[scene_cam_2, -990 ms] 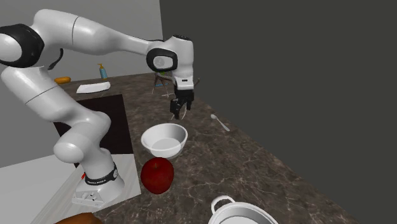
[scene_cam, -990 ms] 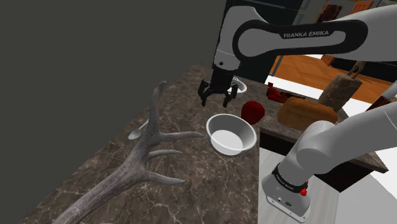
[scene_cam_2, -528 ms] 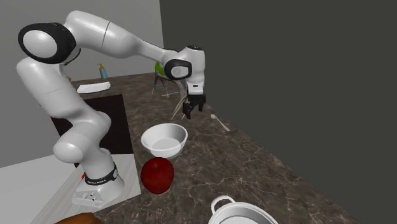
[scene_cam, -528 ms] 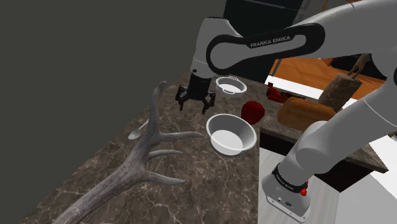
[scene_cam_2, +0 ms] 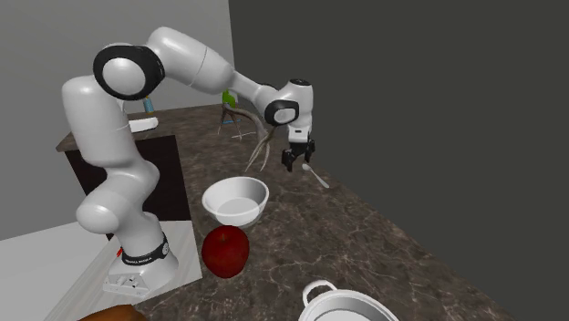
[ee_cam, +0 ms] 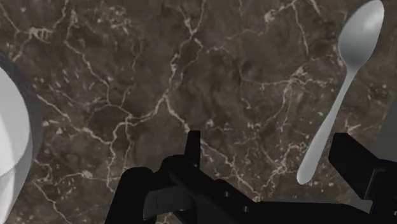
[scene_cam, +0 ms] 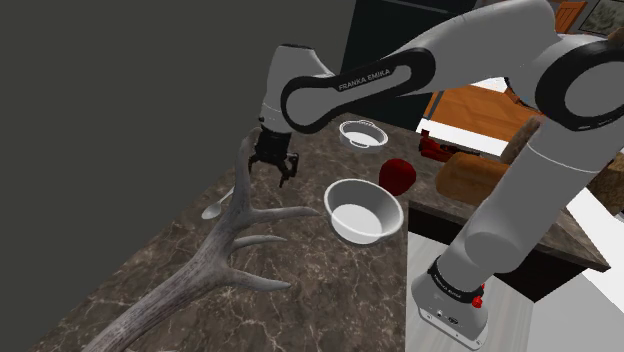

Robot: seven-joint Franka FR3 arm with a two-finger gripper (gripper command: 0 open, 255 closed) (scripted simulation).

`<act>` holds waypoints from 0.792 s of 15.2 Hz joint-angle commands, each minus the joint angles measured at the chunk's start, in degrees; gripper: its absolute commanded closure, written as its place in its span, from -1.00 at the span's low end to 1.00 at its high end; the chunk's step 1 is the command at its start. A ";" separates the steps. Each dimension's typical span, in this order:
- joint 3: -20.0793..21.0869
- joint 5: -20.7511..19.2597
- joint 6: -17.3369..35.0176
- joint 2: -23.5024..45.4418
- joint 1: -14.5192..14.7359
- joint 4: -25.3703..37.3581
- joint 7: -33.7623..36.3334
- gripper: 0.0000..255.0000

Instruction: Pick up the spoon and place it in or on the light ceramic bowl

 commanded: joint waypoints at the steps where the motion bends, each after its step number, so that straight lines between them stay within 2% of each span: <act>1: 0.30 -2.10 1.68 4.07 0.78 3.04 4.81 -1.00; 7: -1.90 -8.80 4.30 17.64 4.65 15.52 16.74 -1.00; 12: -2.60 -9.69 6.60 19.94 5.65 15.50 17.46 -1.00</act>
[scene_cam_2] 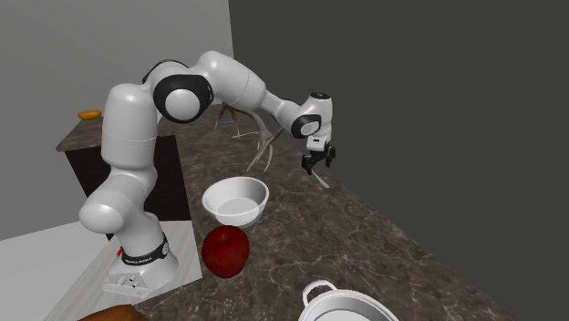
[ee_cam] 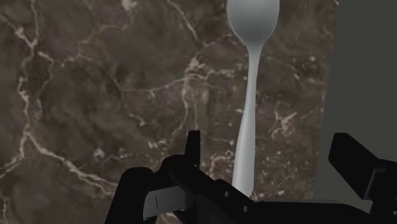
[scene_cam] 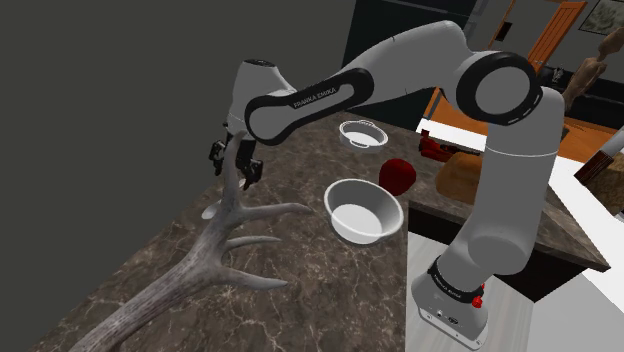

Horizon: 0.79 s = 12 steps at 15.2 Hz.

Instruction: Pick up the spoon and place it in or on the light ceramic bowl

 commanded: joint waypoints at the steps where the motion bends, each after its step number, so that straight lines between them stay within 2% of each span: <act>1: 0.07 -0.76 1.14 1.65 1.02 -0.22 0.59 -1.00; 3: -0.22 -1.35 2.55 3.03 1.48 -0.30 0.97 -1.00; 11: -0.23 -1.35 2.55 3.03 1.49 -0.30 0.96 -1.00; 12: -0.23 -1.35 2.56 3.03 1.49 -0.30 0.96 1.00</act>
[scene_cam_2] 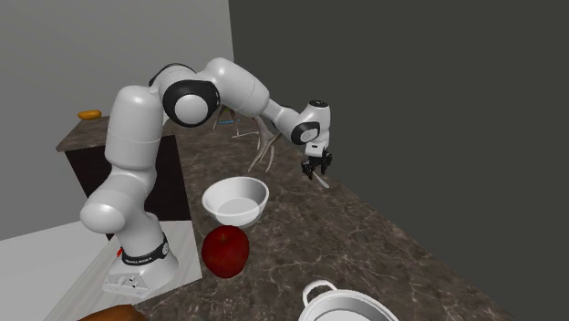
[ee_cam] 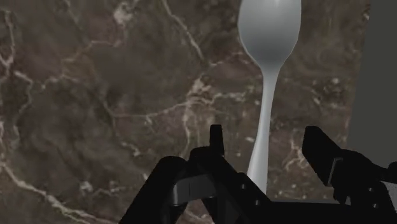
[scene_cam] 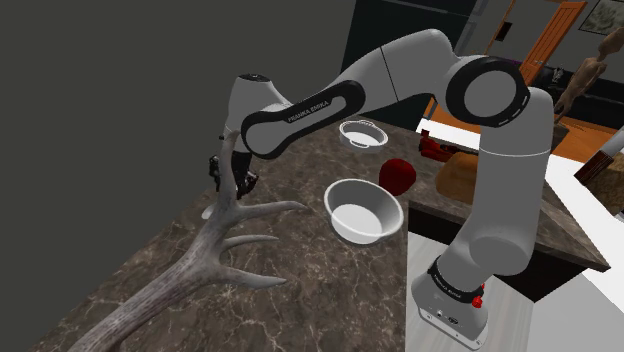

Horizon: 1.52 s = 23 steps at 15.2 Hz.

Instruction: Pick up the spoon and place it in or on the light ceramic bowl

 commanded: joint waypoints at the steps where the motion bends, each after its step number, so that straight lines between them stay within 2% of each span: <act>1: 0.00 0.00 0.00 0.00 0.00 -0.01 0.00 1.00; 9: 0.00 0.00 0.00 0.01 0.00 0.00 0.00 1.00; 23: 1.09 1.93 -9.02 -4.95 -0.87 4.35 -0.33 1.00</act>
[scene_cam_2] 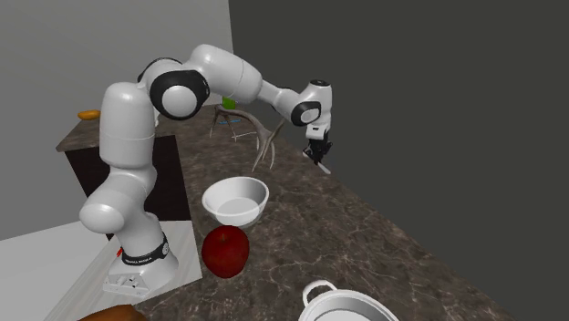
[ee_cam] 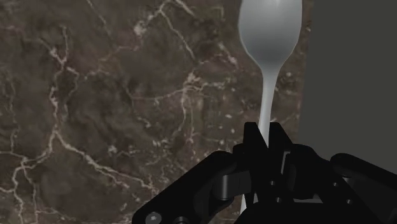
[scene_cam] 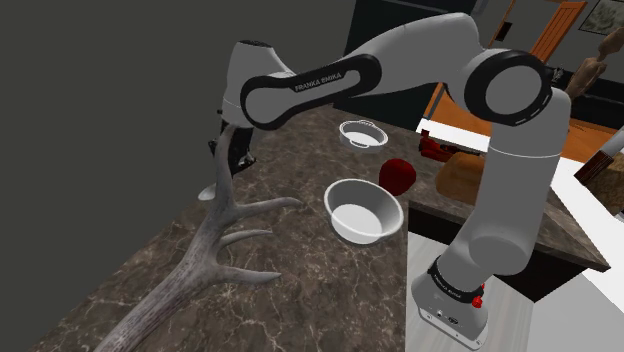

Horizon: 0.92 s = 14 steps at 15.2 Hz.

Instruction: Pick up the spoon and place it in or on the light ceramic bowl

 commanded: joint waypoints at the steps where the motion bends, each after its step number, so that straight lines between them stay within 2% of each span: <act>1: 0.08 0.18 -1.34 -0.46 -0.09 0.88 -0.04 1.00; 14: 0.55 1.09 -10.42 -3.07 -0.31 7.55 0.22 1.00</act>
